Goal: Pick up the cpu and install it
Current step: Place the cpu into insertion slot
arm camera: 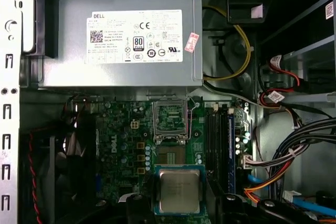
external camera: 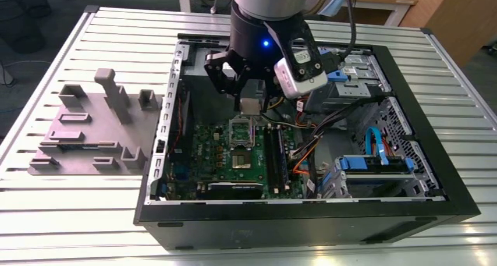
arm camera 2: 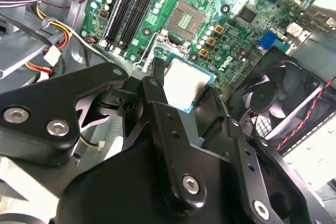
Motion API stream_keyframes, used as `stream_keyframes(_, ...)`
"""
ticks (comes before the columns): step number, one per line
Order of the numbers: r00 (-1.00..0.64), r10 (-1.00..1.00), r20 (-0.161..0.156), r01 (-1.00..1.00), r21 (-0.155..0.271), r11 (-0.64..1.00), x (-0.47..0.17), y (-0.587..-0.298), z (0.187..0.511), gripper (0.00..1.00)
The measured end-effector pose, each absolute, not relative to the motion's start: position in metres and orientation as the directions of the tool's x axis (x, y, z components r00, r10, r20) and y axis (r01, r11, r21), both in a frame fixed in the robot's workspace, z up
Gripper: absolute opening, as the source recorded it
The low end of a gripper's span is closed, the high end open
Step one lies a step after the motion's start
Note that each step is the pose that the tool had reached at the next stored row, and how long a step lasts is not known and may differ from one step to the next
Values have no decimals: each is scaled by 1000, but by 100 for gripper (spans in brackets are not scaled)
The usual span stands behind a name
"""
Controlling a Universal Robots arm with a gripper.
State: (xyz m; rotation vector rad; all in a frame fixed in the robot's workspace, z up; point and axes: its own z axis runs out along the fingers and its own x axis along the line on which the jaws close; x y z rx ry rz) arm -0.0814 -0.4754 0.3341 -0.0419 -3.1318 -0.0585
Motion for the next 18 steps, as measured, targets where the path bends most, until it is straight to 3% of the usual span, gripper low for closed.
stream_keyframes(18,-1000,27,9,27,37,999,-81,-476,331,47)
